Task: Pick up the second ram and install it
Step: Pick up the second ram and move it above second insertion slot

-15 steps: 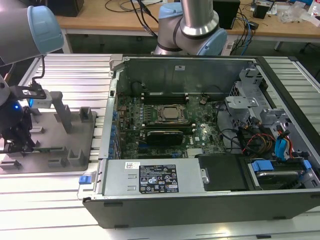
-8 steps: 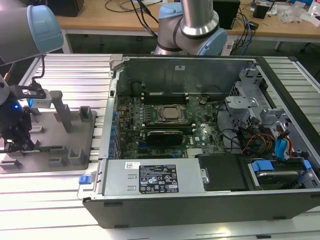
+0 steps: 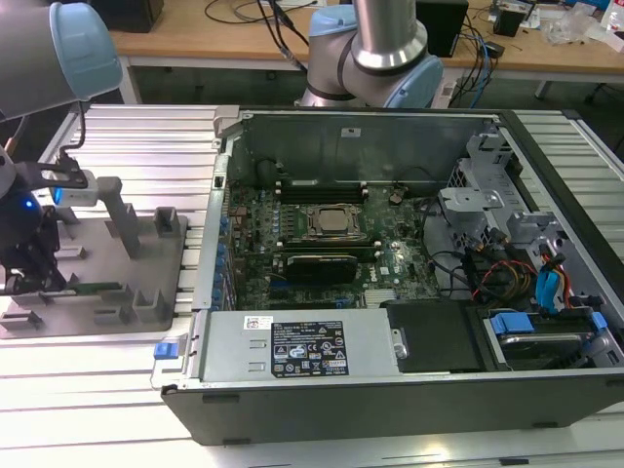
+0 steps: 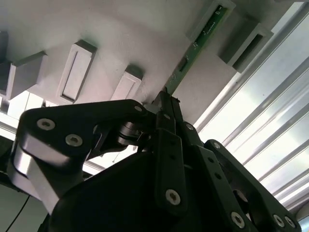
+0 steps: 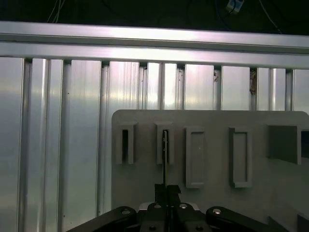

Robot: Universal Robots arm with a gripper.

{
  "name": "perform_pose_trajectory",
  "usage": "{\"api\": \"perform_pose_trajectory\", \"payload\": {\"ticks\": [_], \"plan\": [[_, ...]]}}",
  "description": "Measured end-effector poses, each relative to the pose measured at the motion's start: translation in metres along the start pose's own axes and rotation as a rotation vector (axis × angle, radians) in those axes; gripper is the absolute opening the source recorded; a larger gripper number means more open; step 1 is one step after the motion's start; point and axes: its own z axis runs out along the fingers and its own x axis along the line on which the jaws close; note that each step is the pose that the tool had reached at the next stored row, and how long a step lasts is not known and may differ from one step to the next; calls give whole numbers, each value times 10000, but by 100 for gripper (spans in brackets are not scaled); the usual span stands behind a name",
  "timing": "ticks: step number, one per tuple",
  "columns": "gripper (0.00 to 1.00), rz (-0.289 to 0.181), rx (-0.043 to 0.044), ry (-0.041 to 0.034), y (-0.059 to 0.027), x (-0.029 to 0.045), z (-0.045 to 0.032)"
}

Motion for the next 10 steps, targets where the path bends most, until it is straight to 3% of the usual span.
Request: {"api": "perform_pose_trajectory", "payload": {"ticks": [10], "plan": [[9,0,0,0,7,-6,-242]]}}
